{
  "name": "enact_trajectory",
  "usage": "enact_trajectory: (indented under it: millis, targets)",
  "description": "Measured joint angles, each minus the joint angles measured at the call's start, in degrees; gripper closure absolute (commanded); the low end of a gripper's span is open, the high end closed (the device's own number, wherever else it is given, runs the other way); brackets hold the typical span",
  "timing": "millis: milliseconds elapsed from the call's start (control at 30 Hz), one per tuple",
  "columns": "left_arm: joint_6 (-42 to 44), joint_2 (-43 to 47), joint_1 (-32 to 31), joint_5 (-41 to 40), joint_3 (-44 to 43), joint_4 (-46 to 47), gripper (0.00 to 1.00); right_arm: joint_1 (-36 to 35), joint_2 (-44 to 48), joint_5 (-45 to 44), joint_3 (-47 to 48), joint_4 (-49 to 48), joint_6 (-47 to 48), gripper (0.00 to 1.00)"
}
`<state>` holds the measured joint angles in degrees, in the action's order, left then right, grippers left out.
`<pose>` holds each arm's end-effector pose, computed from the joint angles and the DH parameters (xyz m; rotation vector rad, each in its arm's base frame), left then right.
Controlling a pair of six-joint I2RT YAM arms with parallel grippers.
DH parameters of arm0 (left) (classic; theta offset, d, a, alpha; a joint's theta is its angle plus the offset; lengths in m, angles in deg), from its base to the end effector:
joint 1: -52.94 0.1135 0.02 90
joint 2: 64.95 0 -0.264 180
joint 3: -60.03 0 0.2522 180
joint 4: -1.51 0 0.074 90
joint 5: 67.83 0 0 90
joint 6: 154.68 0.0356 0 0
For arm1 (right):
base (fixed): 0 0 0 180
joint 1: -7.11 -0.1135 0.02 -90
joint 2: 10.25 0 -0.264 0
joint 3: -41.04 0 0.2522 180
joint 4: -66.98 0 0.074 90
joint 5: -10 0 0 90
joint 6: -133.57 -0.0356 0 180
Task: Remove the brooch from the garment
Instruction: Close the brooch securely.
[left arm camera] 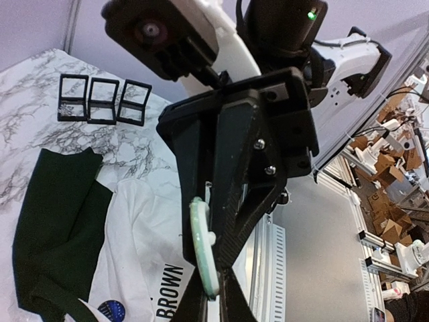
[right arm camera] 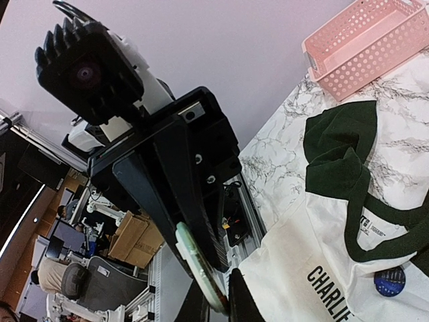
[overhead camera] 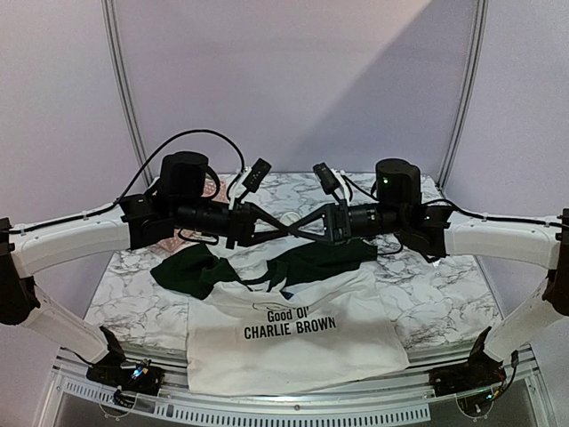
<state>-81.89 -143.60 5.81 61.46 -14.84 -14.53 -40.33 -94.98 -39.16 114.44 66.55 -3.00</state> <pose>0.1979 -0.2464 0.3213 1.0177 1.8331 -1.3752 0.2143 0.2678 0.3078 -0.6329 2.0043 1.7235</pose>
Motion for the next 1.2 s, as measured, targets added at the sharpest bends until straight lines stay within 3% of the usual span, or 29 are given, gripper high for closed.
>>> enact_trajectory:
  millis: [433, 1200]
  targets:
    - [0.48, 0.0, -0.5, -1.46, -0.35, -0.66, 1.0, 0.15, 0.11, -0.83, -4.17, -8.09, -5.49, 1.0]
    - [-2.6, -1.7, -0.68, -1.81, -0.68, 1.46, 1.0, 0.09, 1.95, -4.52, -6.75, -9.86, -6.1, 1.0]
